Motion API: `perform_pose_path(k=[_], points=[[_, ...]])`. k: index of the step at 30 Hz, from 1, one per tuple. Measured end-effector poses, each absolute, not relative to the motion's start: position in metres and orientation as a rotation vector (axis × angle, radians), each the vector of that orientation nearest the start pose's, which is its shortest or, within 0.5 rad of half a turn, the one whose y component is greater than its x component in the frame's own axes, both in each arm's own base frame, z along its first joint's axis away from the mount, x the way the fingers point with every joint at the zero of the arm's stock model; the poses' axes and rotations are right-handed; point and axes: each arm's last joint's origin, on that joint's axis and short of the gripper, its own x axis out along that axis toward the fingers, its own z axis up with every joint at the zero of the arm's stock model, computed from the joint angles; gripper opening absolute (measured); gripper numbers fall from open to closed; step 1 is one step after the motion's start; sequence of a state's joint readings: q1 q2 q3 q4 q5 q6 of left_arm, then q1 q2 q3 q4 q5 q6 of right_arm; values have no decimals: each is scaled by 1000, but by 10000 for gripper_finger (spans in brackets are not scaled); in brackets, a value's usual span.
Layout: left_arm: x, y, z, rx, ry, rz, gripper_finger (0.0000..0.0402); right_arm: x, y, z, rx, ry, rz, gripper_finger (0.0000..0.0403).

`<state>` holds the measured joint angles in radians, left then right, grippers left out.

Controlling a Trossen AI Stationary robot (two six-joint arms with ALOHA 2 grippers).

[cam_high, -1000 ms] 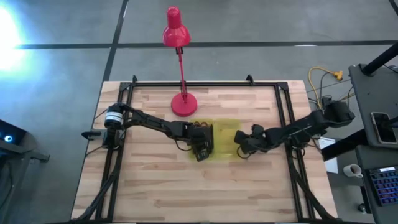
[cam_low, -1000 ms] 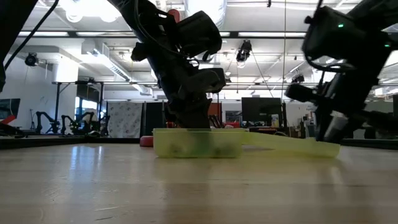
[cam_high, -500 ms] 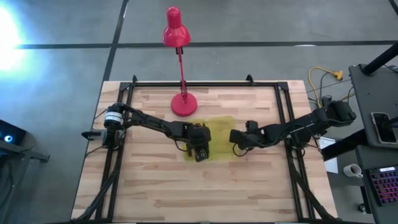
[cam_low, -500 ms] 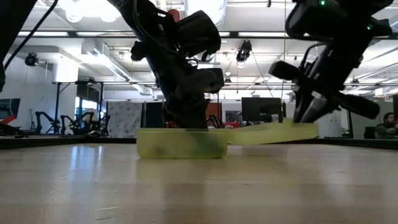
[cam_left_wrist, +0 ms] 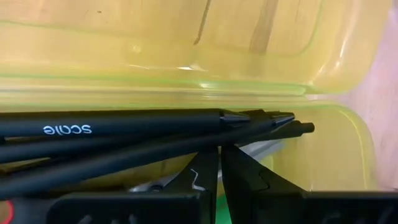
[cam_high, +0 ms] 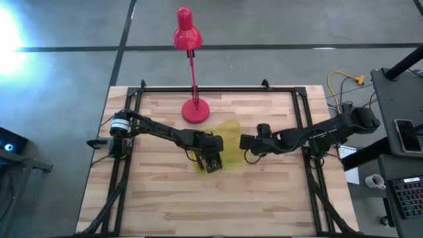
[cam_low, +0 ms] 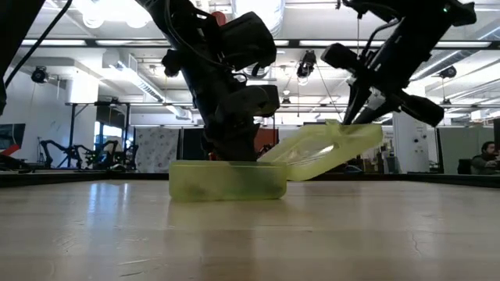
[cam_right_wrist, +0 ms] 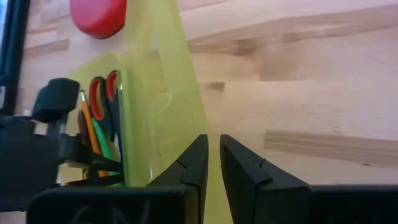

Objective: Pick & place school supplies into a supply box
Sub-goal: Close the yellow supply box

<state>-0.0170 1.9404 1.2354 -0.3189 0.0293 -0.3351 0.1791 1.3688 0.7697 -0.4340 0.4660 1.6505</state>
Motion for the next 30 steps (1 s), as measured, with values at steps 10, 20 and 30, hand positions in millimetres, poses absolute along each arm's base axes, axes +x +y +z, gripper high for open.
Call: perform_pose_path(k=[10, 20, 30], points=[[392, -7, 155, -310, 1005, 131, 6, 256, 33, 214, 1152, 482, -904, 38], [393, -7, 155, -308, 997, 135, 6, 266, 35, 236, 1113, 451, -841, 38], [394, -6, 159, -308, 982, 136, 6, 278, 37, 266, 1069, 411, -755, 38]])
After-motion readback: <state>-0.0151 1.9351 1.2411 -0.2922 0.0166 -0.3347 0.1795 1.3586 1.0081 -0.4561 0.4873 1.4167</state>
